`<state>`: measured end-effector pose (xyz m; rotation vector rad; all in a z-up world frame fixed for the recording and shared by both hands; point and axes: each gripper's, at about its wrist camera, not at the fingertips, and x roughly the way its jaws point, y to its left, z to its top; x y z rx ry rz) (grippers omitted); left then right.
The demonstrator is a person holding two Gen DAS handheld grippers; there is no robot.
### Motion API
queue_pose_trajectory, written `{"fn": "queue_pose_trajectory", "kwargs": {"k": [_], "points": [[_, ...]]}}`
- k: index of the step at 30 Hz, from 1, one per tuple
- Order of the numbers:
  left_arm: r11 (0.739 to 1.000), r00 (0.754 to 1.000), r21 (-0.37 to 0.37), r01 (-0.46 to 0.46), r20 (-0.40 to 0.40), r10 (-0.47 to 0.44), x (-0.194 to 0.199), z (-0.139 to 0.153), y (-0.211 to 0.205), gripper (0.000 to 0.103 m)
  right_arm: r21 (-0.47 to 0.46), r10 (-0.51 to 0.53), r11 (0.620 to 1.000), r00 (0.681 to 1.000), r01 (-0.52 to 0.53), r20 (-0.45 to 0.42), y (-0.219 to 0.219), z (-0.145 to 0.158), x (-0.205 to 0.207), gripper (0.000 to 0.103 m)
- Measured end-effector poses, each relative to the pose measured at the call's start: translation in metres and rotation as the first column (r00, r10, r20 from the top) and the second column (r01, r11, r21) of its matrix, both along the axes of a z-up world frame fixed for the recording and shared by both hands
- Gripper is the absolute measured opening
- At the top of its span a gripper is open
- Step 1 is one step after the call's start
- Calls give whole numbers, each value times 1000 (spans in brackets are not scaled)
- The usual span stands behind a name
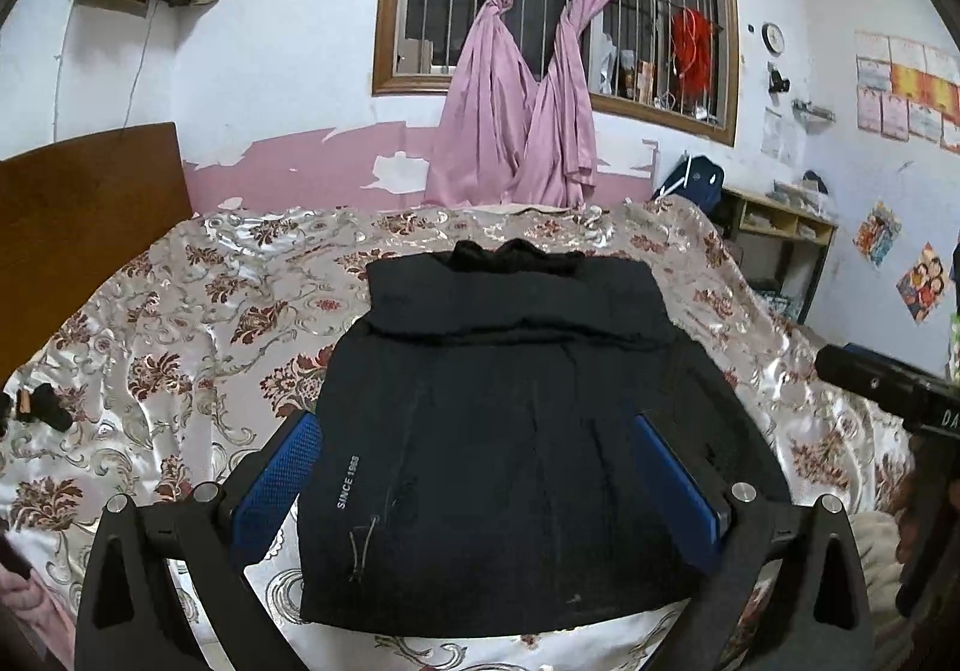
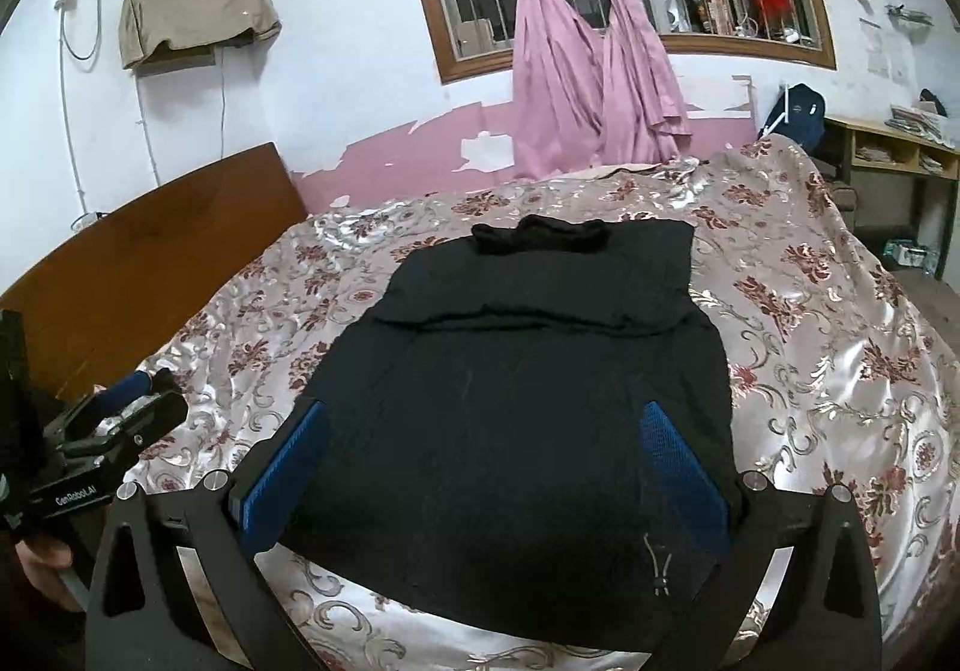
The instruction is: Fold large clothes
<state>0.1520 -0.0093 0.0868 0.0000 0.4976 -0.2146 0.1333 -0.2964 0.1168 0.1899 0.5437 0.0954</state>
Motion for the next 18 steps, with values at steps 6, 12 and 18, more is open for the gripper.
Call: {"fn": "queue_pose_trajectory", "kwargs": {"k": [6, 12, 18], "points": [[1000, 1000, 8, -5, -21, 5, -4, -20, 1, 103, -2, -12, 1000, 1000, 12, -13, 2, -20, 0, 101], [1000, 997, 11, 4, -72, -3, -4, -48, 17, 103, -27, 0, 1000, 998, -2, -65, 11, -49, -1, 101], [999, 988, 48, -10, -156, 17, -1, -85, 34, 103, -67, 17, 997, 993, -25, -119, 22, -82, -11, 101]]}}
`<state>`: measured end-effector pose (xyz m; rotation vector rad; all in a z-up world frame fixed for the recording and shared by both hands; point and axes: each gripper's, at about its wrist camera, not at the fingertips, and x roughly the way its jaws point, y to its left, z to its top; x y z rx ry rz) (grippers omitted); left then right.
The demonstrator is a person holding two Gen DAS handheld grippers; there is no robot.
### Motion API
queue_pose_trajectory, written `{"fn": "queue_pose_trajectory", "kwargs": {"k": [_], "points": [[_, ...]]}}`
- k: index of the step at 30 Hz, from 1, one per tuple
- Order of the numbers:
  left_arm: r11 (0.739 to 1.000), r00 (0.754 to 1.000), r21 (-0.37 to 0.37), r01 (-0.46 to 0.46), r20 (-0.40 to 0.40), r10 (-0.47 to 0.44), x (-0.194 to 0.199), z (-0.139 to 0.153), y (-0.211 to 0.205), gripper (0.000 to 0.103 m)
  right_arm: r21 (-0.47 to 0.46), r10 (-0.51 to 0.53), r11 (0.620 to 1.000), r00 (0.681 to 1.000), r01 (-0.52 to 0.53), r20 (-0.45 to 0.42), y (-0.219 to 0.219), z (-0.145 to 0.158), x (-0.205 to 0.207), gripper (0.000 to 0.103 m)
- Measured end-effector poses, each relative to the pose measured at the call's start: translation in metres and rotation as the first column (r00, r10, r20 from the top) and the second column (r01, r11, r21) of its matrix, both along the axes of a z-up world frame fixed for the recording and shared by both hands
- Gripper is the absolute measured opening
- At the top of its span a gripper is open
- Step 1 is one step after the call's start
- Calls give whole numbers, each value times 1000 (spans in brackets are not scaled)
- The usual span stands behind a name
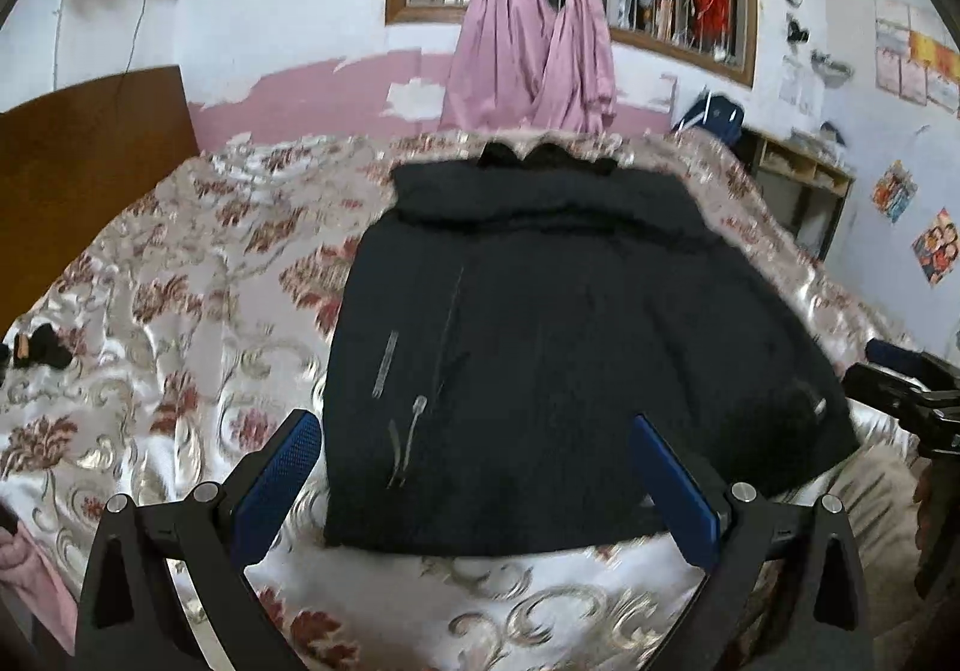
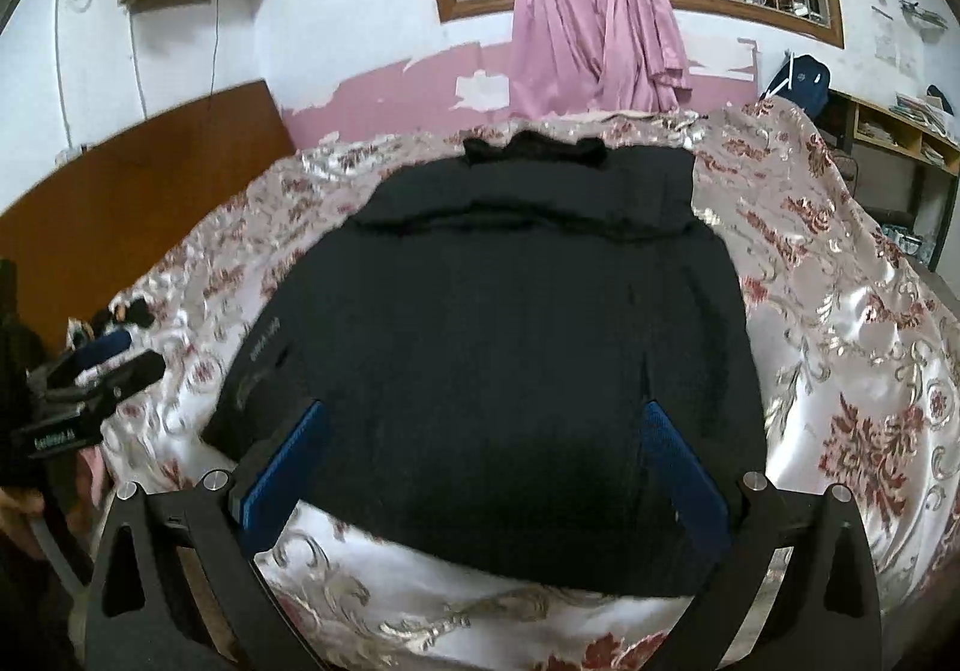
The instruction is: Fold large clothes
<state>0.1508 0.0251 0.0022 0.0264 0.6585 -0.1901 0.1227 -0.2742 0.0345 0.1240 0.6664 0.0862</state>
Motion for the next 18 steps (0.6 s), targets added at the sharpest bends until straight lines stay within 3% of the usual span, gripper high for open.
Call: {"fn": "queue_pose_trajectory", "kwargs": {"k": [11, 15, 18], "points": [[997, 986, 44, 64, -160, -56, 1, -53, 0, 103, -104, 71, 991, 992, -82, -100, 25, -45, -4, 101], [998, 973, 20, 52, -225, -46, 1, -68, -3, 103, -157, 60, 984, 984, -87, -168, 27, -61, -5, 101], [999, 963, 42, 16, -268, -5, 3, -80, -6, 103, -182, 31, 981, 975, -72, -219, 26, -73, -5, 101]]}}
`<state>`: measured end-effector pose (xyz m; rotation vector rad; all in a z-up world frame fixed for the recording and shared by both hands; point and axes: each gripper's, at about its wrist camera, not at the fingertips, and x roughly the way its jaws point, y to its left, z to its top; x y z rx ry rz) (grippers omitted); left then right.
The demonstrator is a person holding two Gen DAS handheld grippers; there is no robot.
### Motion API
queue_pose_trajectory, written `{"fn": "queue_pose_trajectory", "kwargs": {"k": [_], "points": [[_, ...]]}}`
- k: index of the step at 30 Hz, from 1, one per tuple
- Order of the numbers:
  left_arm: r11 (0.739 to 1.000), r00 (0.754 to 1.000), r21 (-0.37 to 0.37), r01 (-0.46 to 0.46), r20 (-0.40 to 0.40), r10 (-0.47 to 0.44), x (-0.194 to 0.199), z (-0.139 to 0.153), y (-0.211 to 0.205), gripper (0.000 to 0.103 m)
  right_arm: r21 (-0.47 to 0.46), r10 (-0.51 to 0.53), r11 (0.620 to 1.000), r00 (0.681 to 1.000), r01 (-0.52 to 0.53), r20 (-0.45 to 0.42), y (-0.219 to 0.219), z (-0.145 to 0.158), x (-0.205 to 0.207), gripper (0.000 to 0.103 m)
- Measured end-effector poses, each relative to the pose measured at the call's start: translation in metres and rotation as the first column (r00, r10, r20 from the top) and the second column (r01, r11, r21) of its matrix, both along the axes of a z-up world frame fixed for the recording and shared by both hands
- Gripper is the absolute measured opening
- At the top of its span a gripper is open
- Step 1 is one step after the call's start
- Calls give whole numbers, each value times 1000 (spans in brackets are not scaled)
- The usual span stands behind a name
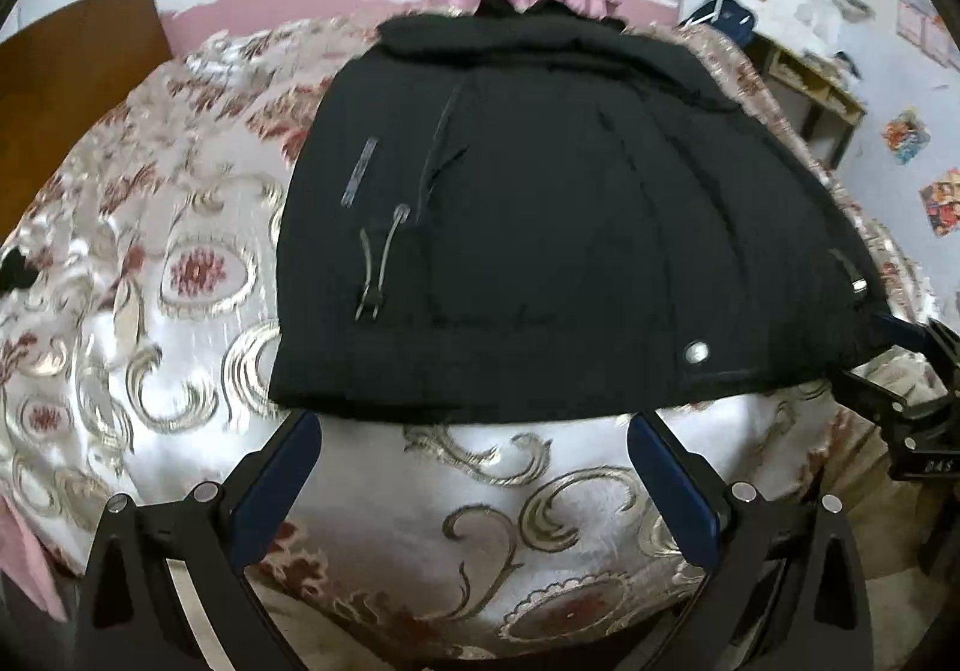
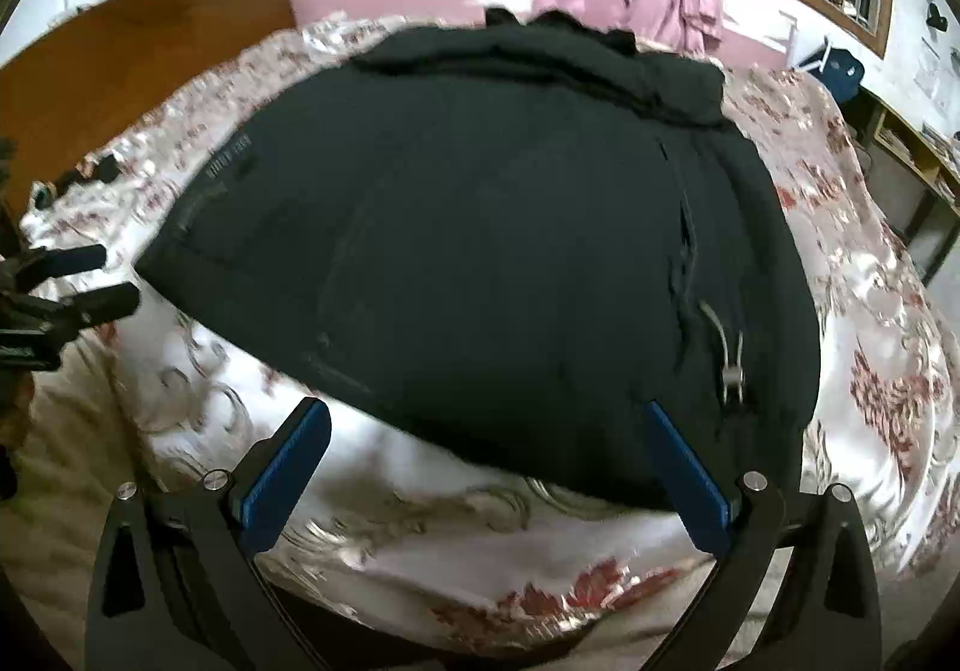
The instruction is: Fold large clothes
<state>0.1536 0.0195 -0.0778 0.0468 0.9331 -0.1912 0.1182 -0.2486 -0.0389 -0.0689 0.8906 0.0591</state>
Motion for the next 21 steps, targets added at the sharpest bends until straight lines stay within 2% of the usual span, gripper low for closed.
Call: {"fn": "queue_pose_trajectory", "kwargs": {"k": [6, 11, 14, 16, 21], "points": [[997, 996, 64, -43, -70, 47, 5, -18, -2, 103, -46, -35, 998, 997, 31, -74, 2, -16, 5, 101], [995, 994, 97, -26, -105, 37, 6, -28, -9, 103, -111, -31, 994, 993, 18, -117, 11, -30, 7, 101], [996, 989, 91, -11, -149, 25, 7, -37, -12, 103, -166, -41, 986, 990, 18, -133, 16, -35, 9, 101], [996, 985, 85, -21, -171, 36, 11, -42, -11, 103, -241, -56, 970, 989, 21, -138, 23, -39, 10, 101], [998, 984, 25, -61, -164, 64, 9, -43, -2, 103, -359, -51, 933, 989, -2, -138, 43, -47, 13, 101]]}}
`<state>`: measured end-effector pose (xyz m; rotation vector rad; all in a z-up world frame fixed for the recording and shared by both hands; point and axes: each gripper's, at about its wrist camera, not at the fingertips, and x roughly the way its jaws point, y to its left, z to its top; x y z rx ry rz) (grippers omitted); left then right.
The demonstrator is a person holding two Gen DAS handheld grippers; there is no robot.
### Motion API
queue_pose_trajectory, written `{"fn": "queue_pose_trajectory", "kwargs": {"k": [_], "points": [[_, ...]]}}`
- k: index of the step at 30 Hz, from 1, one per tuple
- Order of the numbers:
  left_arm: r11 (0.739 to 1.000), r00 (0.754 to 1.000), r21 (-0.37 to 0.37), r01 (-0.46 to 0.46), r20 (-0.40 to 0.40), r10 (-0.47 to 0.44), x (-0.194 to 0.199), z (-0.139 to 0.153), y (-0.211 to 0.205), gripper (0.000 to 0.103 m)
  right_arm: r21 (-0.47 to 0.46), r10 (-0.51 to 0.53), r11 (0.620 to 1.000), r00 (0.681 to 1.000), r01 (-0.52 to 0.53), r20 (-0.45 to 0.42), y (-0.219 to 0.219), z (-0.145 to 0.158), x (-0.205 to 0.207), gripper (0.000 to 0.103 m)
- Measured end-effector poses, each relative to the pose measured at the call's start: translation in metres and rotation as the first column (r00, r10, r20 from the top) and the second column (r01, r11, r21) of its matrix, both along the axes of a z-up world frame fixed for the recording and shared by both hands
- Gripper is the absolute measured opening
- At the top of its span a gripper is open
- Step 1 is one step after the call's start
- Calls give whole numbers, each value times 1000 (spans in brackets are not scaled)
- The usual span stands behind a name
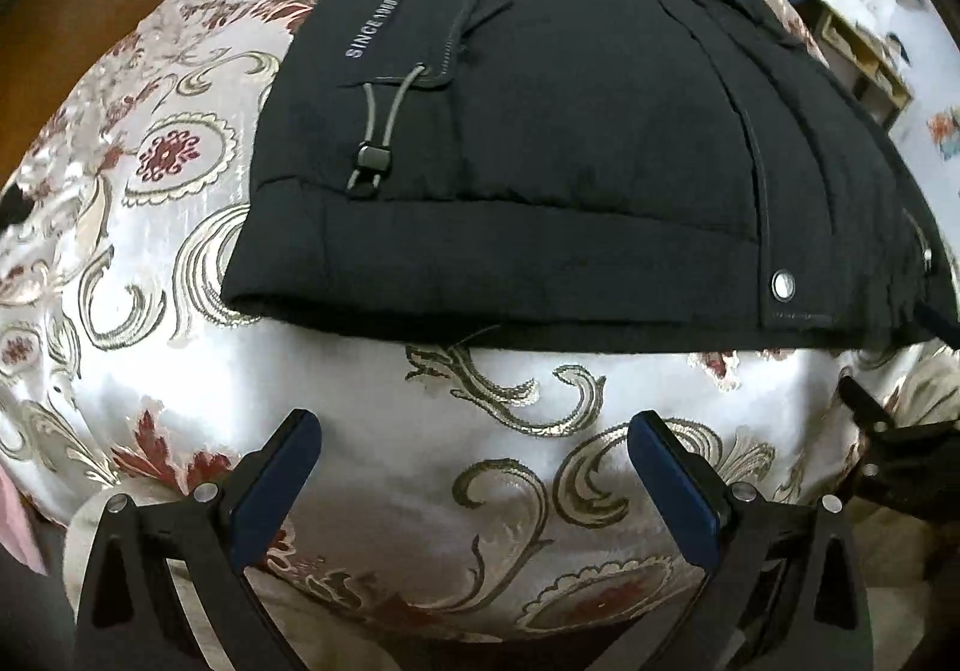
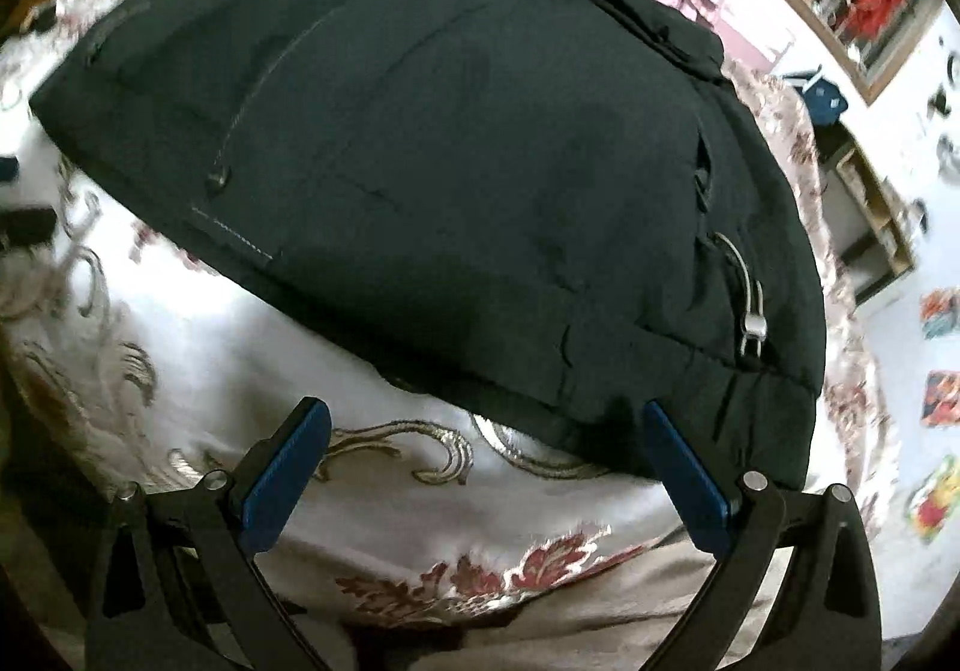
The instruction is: Fold large clothes
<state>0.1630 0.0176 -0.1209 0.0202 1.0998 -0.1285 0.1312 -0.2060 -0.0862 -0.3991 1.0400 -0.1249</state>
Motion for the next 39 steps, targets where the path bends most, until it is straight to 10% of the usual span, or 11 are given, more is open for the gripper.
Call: {"fn": "queue_pose_trajectory", "kwargs": {"k": [6, 16, 39], "points": [[1000, 998, 6, -11, 60, 11, -8, 5, -1, 103, -107, 6, 994, 997, 3, 80, 16, 2, 4, 101], [987, 963, 134, 94, 240, -124, -26, 24, -35, 103, -24, 5, 1000, 973, 1, 229, 10, 24, -13, 101], [891, 889, 378, 251, 276, -367, -34, 4, -87, 103, 128, -23, 991, 920, -29, 390, -38, 28, -12, 101]]}}
